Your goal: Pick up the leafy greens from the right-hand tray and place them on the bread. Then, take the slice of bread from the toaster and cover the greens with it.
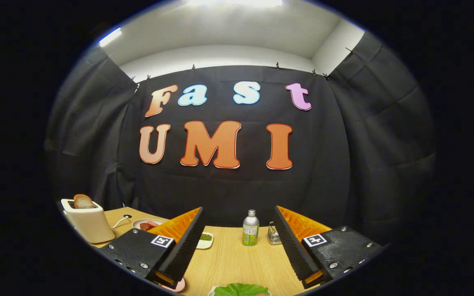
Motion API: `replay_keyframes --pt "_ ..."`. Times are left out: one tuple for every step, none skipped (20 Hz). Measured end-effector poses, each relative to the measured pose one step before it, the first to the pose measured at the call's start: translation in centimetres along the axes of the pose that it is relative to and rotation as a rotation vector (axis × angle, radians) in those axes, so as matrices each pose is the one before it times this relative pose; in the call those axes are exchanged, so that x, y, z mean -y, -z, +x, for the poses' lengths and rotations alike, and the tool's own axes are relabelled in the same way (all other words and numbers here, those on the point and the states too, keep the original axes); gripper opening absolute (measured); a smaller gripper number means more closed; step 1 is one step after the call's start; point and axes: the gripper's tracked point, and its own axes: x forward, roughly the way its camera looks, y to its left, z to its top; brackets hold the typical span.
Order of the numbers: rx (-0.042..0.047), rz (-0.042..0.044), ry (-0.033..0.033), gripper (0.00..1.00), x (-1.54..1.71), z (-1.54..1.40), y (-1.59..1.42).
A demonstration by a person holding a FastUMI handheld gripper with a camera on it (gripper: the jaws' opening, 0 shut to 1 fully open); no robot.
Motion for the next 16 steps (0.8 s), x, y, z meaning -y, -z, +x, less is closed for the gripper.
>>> replay_keyframes --pt "-0.01327 -0.00517 0.00331 0.99 0.034 0.053 0.392" --pt "-0.02104 -0.00359 0.01138 0.98 0.189 0.294 0.725" --pt "-0.02694 -0.00397 0.0138 0.98 0.23 0.184 0.712" --pt "-0.02978 -0.00499 0.00778 0.98 0.119 0.25 0.851" --pt "-0.02707 -0.00347 0.001 0.99 0.018 0.0 0.713" --pt "-0.02361 -0.00271 -0.00129 0.99 -0.133 0.145 0.598" --pt "-0.02611 -0.00518 0.00015 0.99 -0.096 0.11 0.665" --pt "-0.03148 -0.01267 0.00387 0.99 0.081 0.162 0.973" --pt "-0.03746 -0.01747 0.00948 0.99 0.194 0.079 1.073" --pt "-0.03708 -0.01429 0.00561 0.99 -0.001 0.161 1.088" --pt "-0.04117 -0.00861 0.00032 0.99 -0.04 0.173 1.188" --pt "-0.04607 -0.00079 -0.0073 0.99 -0.103 0.17 1.213" --pt "-0.04431 0.00971 -0.01593 0.99 -0.253 0.134 1.223" --pt "-0.04434 0.00845 -0.01457 0.98 -0.302 0.182 1.229" --pt "-0.03873 -0.00009 -0.00637 0.97 -0.04 0.095 1.074" --pt "-0.03567 -0.01003 0.00443 0.97 0.198 0.242 0.976"
